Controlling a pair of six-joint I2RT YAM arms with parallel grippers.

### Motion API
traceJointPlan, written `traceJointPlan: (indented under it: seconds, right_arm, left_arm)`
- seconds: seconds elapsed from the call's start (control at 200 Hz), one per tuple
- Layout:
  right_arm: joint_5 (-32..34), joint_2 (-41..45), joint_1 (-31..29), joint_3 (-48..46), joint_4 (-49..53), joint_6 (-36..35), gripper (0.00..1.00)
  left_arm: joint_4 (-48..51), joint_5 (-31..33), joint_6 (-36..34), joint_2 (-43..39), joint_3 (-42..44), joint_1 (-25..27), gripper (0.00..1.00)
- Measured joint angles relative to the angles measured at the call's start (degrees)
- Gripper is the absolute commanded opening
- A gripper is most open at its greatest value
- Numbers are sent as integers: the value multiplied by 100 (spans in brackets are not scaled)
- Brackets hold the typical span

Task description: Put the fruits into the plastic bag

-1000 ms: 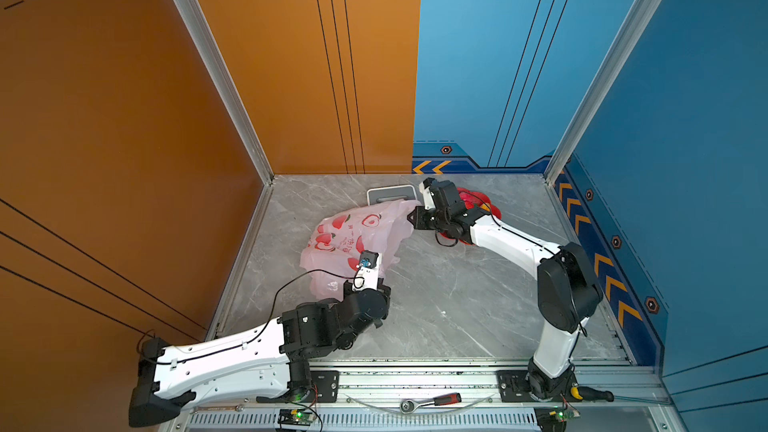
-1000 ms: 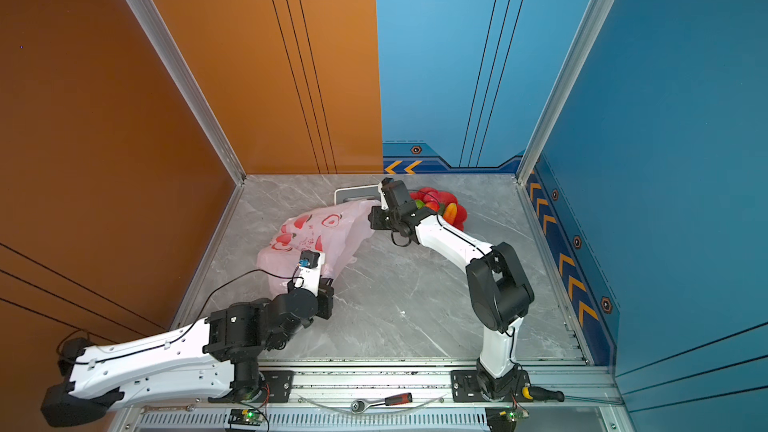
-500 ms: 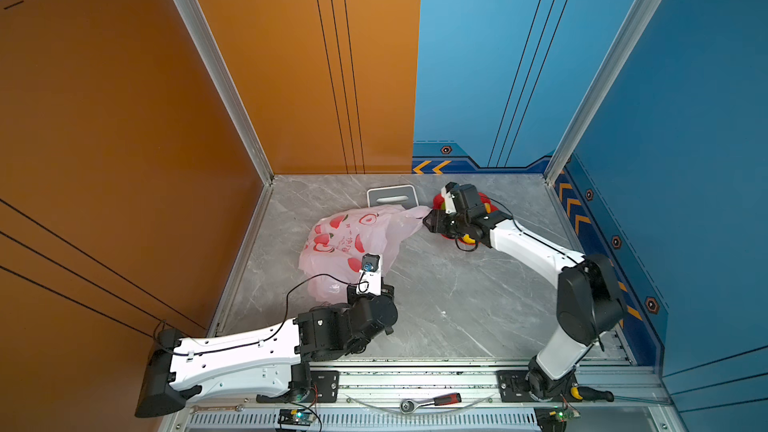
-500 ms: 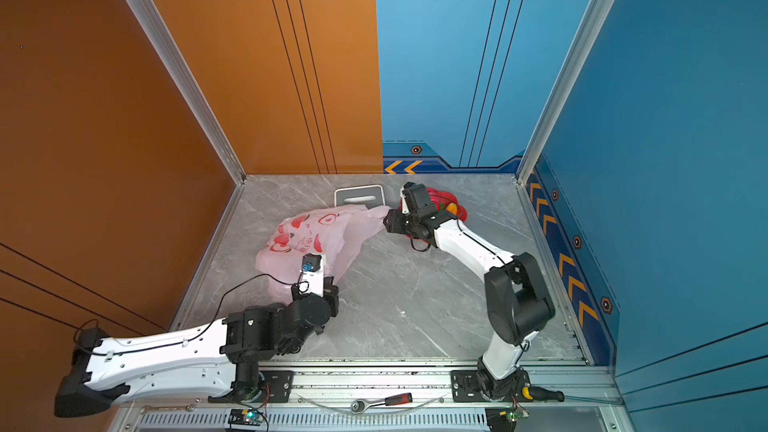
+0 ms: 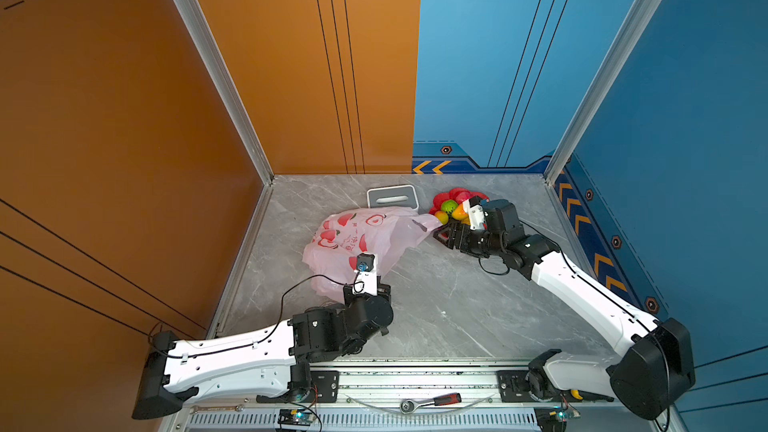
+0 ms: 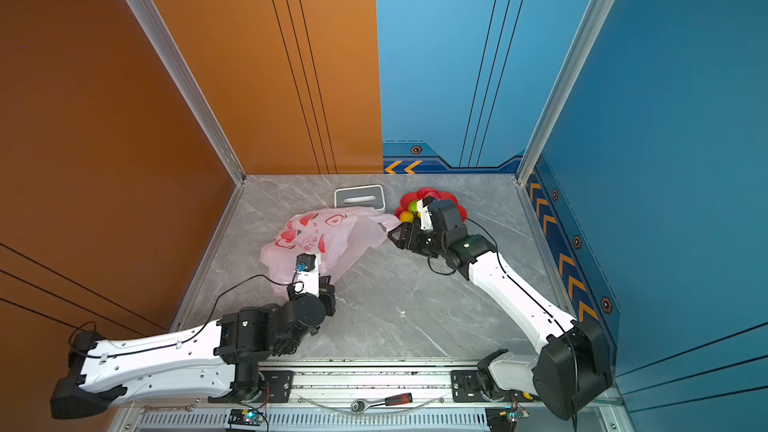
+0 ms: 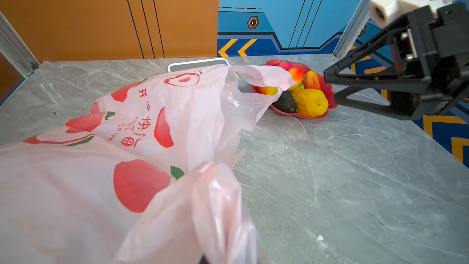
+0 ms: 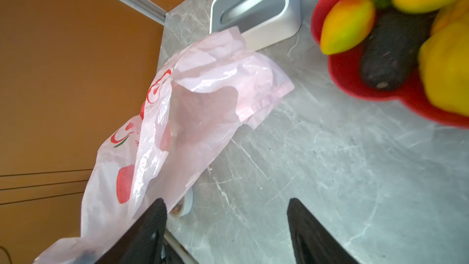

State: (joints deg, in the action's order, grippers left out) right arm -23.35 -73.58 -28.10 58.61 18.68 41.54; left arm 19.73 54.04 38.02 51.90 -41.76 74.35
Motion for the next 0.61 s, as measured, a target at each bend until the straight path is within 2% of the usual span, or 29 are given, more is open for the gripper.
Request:
traceJointPlan:
  seconds: [0.23, 0.41, 0.606]
  right_arm:
    - [-385, -212, -638, -20, -811, 883, 72]
    - [-529, -1464, -1093, 509, -1556, 1453, 72]
    - [-533, -2540, -1322, 866, -2028, 1853, 69]
  left_arm:
    - [0, -2, 2, 0, 61, 0, 0]
    - [-22, 0, 26, 0, 131, 0, 0]
    - [-24, 0, 48, -59, 162, 4, 0]
